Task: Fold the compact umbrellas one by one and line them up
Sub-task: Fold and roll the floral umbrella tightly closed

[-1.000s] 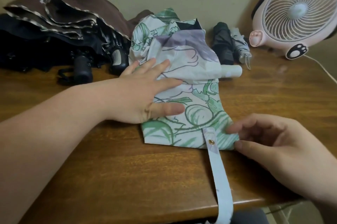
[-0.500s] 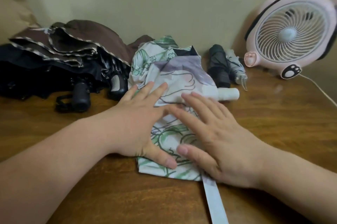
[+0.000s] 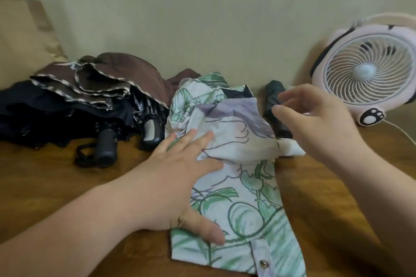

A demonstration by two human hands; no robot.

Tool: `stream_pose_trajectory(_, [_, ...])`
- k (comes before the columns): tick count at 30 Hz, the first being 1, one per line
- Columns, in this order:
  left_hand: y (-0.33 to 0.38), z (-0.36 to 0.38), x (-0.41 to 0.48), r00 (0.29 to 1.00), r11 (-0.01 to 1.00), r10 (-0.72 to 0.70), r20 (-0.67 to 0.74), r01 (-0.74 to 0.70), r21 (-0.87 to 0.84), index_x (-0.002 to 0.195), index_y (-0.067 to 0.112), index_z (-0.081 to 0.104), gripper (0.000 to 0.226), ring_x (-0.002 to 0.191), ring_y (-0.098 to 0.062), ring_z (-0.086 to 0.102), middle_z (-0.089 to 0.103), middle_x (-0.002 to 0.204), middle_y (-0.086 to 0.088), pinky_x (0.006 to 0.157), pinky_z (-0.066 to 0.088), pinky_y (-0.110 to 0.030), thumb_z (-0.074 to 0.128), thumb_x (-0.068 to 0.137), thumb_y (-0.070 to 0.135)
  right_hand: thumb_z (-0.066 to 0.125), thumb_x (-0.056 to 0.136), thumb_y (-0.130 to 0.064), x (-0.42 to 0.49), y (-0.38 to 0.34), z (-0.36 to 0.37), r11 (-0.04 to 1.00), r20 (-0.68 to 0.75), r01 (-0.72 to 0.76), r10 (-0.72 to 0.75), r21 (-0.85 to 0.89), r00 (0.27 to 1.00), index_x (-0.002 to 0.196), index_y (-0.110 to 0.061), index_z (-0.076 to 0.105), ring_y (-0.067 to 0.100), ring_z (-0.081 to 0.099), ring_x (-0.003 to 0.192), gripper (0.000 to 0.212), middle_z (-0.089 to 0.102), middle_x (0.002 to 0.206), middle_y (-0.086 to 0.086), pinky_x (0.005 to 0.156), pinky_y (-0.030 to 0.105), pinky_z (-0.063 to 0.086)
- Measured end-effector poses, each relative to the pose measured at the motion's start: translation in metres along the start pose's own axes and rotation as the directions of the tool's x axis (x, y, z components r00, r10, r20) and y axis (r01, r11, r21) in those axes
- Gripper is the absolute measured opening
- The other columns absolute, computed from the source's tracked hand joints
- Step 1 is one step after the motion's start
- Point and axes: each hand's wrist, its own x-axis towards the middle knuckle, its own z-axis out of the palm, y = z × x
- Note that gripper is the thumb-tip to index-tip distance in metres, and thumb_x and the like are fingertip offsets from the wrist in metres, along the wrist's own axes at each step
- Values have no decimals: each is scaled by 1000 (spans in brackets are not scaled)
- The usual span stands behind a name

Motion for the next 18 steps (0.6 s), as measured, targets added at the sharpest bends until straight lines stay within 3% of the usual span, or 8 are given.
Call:
stream_pose_trajectory(2, [2,-2,-2,986,988,-37,-163,12,-154,131,53,40,87,146,7,-19,-8,159,30,126,1,-32,45,58,99,74,89,-36,6,4,13,964,49,-191,185,183,981,117,-31,64,7,68,83,30,73,96,-7,73,29,58])
stream_pose_trajectory(3, [0,-2,0,955,976,-62,-290,-2,-218,115,45,46,68,145,5,0,10,152,27,120,17,-27,49,66,92,75,88,-36,4,5,18,940,90,-237,222,244,971,121,-32,63,10,70,87,35,74,98,-6,79,36,60])
stream_pose_trajectory(6, [-9,2,6,808,967,-144,-572,-9,-256,103,32,42,44,125,-8,35,32,125,16,98,34,-22,71,80,57,78,85,-30,-9,13,23,903,138,-224,186,366,973,125,-37,61,16,74,89,44,78,94,-5,85,48,59])
stream_pose_trajectory(8, [-13,4,8,777,953,-195,-598,7,-302,117,33,39,59,124,-9,39,29,129,15,100,36,-18,84,79,38,79,84,-26,-12,16,18,897,85,-140,115,420,990,130,-35,58,11,72,79,51,79,89,-1,73,34,55])
stream_pose_trajectory(10, [-13,3,8,768,930,-240,-593,8,-367,136,40,32,82,129,-1,36,22,132,25,100,28,-5,89,77,30,78,81,-19,-13,17,12,842,51,-71,52,534,997,137,-30,54,6,70,75,61,78,82,0,71,17,52])
stream_pose_trajectory(12, [-9,0,7,764,904,-276,-583,0,-428,147,47,22,101,133,4,32,18,132,34,103,27,-7,91,75,29,74,76,-15,-17,16,7,769,53,-3,-40,639,998,139,-22,51,7,67,69,68,74,72,-1,73,14,53])
stream_pose_trajectory(15, [-8,-2,7,747,857,-323,-581,-30,-514,150,56,14,115,130,13,37,26,145,28,101,37,-11,93,70,32,78,78,-14,-23,14,4,754,66,112,-202,647,977,134,-17,57,19,68,68,60,74,74,7,70,29,58])
stream_pose_trajectory(18, [-8,-5,1,743,815,-349,-571,-59,-576,141,64,23,109,118,24,43,42,132,36,87,39,3,96,64,37,83,78,-41,-27,20,3,798,86,236,-337,554,938,121,-26,70,48,64,76,48,71,83,22,64,52,55])
